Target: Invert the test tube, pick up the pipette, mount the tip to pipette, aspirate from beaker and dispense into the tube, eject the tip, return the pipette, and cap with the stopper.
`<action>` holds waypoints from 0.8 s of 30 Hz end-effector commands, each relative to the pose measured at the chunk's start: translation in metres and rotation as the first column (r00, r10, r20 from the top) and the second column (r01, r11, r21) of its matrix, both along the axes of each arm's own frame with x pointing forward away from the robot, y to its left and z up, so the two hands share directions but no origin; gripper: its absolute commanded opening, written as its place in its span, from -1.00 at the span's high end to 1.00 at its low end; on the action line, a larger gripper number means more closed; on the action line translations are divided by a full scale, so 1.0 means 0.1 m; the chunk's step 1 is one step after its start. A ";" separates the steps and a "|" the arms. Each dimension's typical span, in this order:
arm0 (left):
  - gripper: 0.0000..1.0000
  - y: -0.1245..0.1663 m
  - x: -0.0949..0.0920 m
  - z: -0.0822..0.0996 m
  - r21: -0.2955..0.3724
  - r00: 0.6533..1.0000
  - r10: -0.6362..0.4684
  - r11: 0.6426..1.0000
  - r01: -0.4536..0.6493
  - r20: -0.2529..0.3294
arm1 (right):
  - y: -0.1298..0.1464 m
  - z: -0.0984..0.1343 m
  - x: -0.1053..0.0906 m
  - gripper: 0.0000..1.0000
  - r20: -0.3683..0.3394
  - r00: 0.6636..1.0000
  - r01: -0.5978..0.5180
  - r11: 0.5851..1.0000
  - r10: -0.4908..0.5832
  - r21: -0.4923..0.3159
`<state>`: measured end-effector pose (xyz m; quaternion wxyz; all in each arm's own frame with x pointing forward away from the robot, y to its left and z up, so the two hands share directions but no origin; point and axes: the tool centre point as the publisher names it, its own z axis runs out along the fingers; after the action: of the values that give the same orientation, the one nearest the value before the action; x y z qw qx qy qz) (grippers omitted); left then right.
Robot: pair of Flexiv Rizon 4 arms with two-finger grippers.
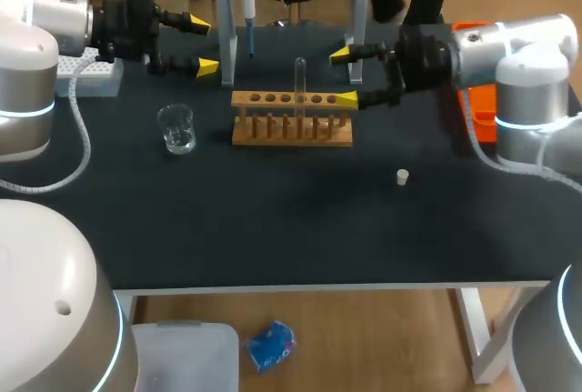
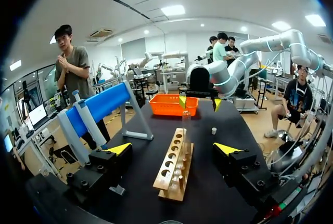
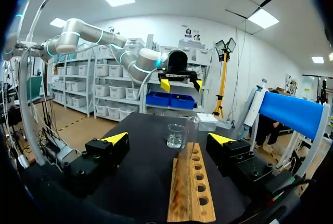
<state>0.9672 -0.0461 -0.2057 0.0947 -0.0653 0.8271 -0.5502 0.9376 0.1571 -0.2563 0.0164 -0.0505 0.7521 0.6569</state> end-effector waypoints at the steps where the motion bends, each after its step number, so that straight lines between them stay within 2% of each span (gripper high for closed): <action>1: -1.00 0.01 0.00 0.01 0.002 1.000 -0.002 1.000 0.002 -0.002 | 0.16 -0.11 0.10 -1.00 -0.015 1.000 -0.008 1.000 0.008 0.025; 15: -1.00 0.01 0.00 0.01 0.002 1.000 -0.002 1.000 0.002 -0.002 | 0.42 -0.16 0.27 -1.00 -0.061 0.998 0.000 0.998 0.004 0.070; 24: -1.00 0.01 0.00 0.01 0.002 1.000 -0.002 1.000 0.002 -0.002 | 0.57 -0.20 0.30 -1.00 -0.086 0.996 -0.006 0.996 0.013 0.091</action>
<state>0.9672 -0.0461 -0.2057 0.0947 -0.0653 0.8271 -0.5502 0.9627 0.2086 -0.2713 -0.0144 -0.0220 0.7231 0.6902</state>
